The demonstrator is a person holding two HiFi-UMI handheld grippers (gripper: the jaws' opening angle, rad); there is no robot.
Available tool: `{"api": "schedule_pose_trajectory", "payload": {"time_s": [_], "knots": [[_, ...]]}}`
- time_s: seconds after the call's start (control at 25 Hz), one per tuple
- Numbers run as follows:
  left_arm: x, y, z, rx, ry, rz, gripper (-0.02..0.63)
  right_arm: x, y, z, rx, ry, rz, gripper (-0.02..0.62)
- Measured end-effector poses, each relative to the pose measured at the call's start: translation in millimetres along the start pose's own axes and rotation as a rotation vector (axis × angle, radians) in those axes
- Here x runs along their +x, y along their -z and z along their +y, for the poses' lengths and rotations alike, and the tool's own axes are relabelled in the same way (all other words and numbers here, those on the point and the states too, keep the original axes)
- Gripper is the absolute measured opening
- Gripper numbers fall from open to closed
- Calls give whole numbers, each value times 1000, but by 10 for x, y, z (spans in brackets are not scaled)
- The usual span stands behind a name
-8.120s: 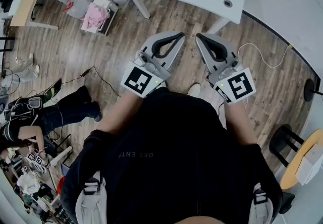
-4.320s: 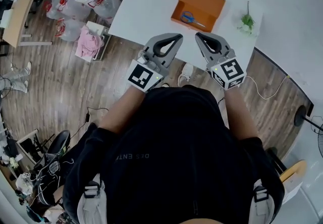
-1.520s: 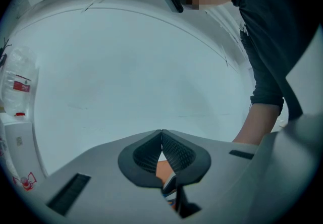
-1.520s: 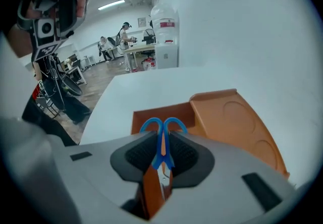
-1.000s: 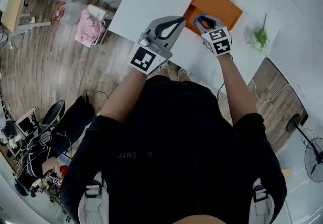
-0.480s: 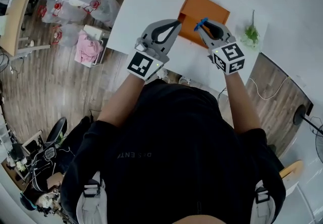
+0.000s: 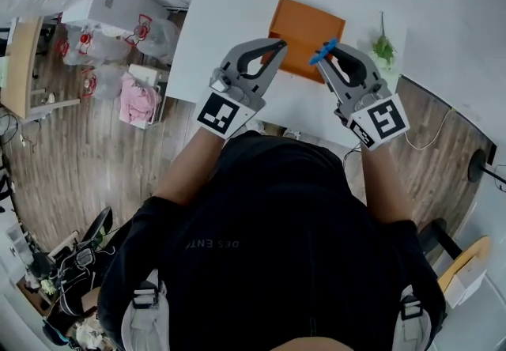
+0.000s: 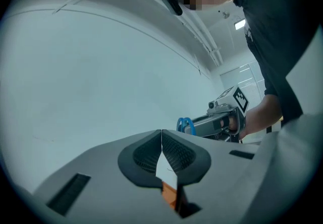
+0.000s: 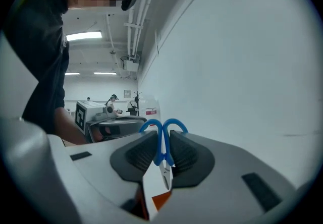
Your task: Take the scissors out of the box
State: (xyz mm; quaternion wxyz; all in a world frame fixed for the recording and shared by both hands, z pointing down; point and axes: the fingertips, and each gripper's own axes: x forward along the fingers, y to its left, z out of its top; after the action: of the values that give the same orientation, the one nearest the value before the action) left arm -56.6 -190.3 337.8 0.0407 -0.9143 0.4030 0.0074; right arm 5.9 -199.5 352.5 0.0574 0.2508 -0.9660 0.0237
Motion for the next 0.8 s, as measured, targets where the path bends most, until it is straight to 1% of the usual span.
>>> {"api": "schedule_pose_trajectory", "payload": {"time_s": [0.08, 0.28, 0.52, 0.72, 0.8], "knots": [[19, -55, -41, -12, 13, -12, 20, -75, -94, 41, -14, 3, -21, 87], [75, -213, -94, -73, 44, -48, 20, -220, -239, 59, 0, 6, -68, 89], [65, -247, -105, -17, 61, -37, 20, -271, -321, 46, 27, 30, -93, 87], [67, -220, -138, 11, 82, -21, 20, -272, -412, 54, 30, 39, -104, 87], [74, -197, -155, 7, 88, -16, 20, -272, -408, 51, 31, 42, -106, 88]]}}
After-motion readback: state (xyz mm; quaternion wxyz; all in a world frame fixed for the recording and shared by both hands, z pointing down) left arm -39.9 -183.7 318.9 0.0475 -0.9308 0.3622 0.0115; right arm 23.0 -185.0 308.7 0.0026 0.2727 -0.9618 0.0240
